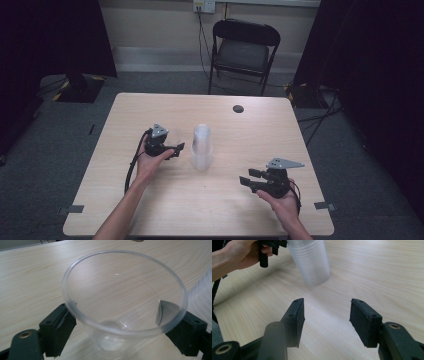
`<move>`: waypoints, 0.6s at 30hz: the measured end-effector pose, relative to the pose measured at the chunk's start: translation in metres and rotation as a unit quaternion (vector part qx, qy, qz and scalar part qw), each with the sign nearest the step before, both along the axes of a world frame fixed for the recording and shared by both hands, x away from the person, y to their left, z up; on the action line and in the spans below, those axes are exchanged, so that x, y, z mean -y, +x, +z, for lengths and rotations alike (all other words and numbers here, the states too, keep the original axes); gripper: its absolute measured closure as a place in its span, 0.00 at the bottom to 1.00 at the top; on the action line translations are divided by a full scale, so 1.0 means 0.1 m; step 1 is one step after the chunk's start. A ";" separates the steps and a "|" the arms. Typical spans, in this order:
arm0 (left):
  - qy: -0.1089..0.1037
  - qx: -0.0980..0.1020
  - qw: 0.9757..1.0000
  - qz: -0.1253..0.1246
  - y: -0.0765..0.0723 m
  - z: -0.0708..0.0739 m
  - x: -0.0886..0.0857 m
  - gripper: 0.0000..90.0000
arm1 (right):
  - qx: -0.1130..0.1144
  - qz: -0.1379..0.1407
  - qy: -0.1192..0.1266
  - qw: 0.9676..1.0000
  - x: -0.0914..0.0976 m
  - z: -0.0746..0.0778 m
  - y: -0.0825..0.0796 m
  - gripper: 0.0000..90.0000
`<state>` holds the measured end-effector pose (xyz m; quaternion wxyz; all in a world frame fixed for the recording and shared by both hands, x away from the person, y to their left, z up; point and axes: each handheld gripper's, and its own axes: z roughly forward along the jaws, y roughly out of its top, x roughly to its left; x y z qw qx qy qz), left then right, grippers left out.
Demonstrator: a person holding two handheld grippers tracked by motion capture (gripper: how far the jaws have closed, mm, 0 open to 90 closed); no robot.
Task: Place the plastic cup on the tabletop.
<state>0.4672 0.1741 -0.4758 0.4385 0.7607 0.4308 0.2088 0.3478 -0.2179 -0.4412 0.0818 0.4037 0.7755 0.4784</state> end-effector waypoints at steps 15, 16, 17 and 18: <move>-0.002 -0.003 1.000 -0.007 -0.25 0.11 -0.22 0.18 | 0.008 -0.010 0.006 1.000 0.01 0.02 0.01 0.50; -0.002 -0.004 1.000 -0.006 -0.27 0.12 -0.24 0.18 | 0.009 -0.011 0.006 1.000 0.01 0.02 0.00 0.50; 0.000 -0.005 1.000 -0.006 -0.29 0.14 -0.25 0.19 | 0.010 -0.012 0.007 1.000 0.02 0.03 0.00 0.50; 0.004 -0.007 1.000 -0.009 -0.30 0.15 -0.28 0.19 | 0.010 -0.012 0.007 1.000 0.02 0.03 0.01 0.50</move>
